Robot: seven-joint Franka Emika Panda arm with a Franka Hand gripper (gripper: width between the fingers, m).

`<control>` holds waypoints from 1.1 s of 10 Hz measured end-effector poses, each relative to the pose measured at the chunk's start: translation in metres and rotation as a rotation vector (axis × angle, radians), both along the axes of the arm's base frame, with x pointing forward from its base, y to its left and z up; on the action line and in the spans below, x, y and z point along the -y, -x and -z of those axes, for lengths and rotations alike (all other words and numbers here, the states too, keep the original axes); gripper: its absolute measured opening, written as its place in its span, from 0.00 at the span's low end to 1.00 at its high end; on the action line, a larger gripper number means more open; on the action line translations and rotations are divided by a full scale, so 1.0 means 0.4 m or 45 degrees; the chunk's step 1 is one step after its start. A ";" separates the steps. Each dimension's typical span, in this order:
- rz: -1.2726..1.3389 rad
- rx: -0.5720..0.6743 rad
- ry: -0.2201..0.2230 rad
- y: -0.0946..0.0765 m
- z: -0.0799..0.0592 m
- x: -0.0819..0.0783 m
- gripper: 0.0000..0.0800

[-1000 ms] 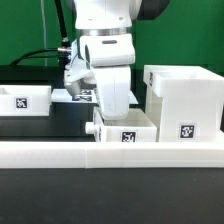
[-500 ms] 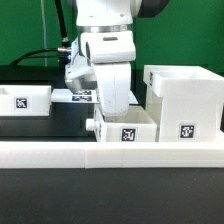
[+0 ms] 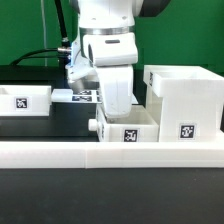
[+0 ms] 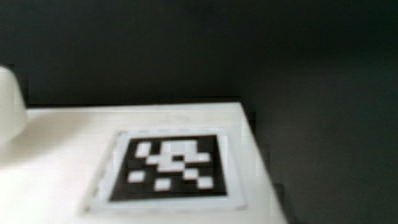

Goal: Assemble drawer

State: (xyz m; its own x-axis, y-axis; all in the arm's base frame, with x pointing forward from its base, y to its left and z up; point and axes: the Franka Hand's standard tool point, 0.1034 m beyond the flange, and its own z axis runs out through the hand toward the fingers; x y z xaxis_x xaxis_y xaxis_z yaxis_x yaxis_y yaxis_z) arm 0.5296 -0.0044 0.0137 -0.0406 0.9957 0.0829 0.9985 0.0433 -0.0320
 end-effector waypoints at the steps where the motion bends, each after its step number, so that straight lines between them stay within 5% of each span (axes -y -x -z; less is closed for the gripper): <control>1: 0.007 0.000 -0.001 -0.001 -0.001 -0.009 0.05; 11: 0.099 0.015 -0.004 -0.010 0.005 -0.024 0.05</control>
Offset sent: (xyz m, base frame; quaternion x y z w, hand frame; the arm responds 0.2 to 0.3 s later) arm 0.0077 0.0074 -0.0014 -0.0023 0.0072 0.0283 0.9996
